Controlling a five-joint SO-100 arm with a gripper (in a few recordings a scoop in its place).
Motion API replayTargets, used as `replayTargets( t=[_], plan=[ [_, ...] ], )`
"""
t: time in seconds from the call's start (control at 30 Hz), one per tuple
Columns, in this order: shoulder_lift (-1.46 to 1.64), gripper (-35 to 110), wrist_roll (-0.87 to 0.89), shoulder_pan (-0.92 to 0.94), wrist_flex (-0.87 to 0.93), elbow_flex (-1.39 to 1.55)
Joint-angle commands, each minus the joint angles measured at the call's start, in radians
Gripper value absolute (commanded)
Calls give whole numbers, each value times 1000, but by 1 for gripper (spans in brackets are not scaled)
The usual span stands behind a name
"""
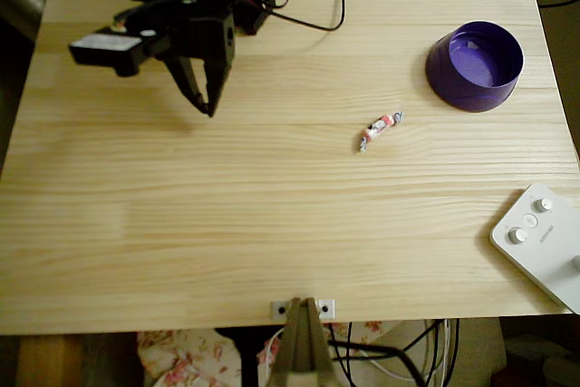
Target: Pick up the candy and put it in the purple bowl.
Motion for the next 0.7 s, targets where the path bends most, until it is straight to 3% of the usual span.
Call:
replayTargets(
  t=[0.0, 0.67],
  plan=[
    [12, -1, 6, 25, -14, -8],
    [12, -1, -35, -18, -17, -8]
  ],
)
